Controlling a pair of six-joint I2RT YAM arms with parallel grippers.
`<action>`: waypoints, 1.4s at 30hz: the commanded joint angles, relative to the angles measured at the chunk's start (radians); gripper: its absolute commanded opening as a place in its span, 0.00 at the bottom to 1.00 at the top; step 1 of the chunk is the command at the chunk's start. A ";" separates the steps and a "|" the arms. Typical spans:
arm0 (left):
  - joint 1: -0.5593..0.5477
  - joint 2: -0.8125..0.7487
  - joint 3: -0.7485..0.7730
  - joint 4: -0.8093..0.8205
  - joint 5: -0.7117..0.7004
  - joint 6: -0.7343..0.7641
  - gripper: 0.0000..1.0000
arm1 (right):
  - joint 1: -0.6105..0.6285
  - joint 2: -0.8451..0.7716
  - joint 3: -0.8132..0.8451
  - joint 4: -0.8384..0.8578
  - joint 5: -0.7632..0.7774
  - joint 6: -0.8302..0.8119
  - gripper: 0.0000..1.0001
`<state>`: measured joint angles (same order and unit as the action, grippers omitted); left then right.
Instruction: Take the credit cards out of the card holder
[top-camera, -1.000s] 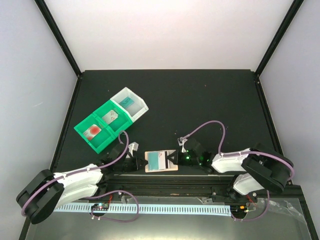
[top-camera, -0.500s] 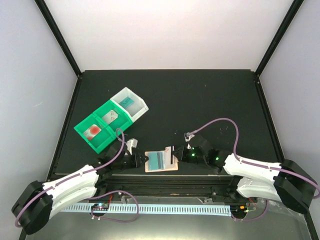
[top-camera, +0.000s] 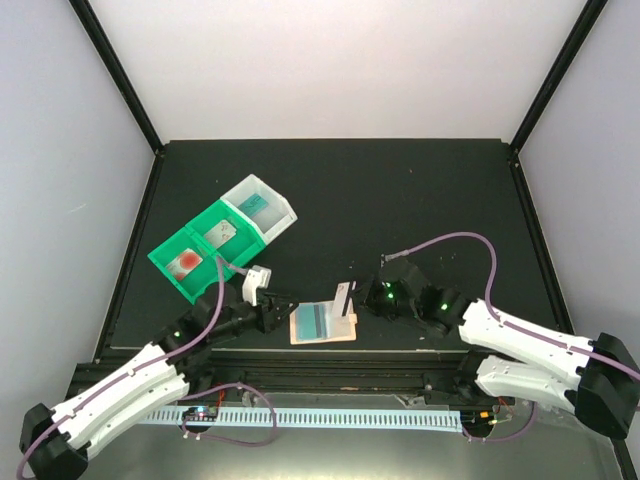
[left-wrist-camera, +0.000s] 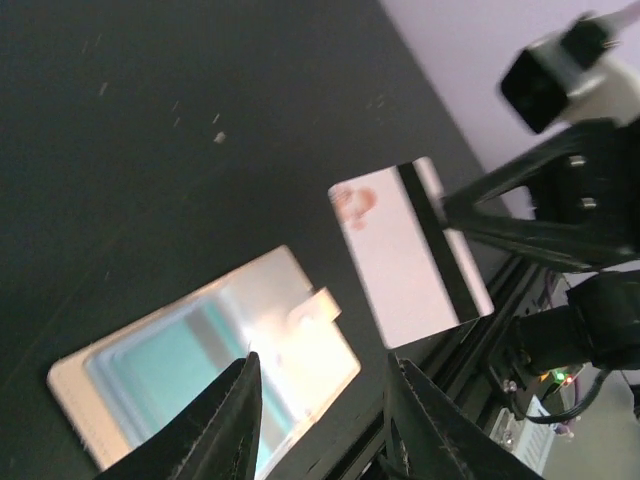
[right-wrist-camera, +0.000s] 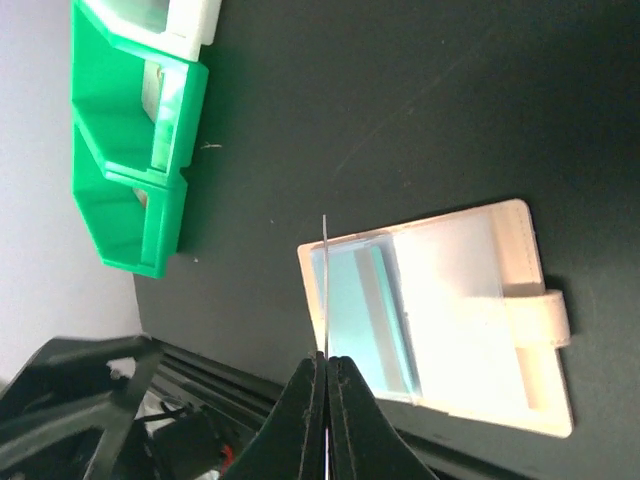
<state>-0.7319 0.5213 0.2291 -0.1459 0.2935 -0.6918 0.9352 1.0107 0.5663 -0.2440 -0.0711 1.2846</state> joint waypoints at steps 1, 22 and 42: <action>-0.042 -0.078 0.083 -0.029 -0.086 0.178 0.36 | -0.004 0.001 0.075 -0.084 -0.007 0.145 0.01; -0.214 -0.175 0.111 -0.012 -0.100 0.495 0.38 | -0.007 0.137 0.012 0.130 -0.415 0.543 0.01; -0.431 -0.013 0.196 -0.110 -0.205 0.608 0.47 | -0.031 0.125 0.017 0.139 -0.390 0.631 0.01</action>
<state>-1.1271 0.4664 0.3855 -0.2207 0.1387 -0.1154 0.9176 1.1248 0.5816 -0.1440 -0.4427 1.8854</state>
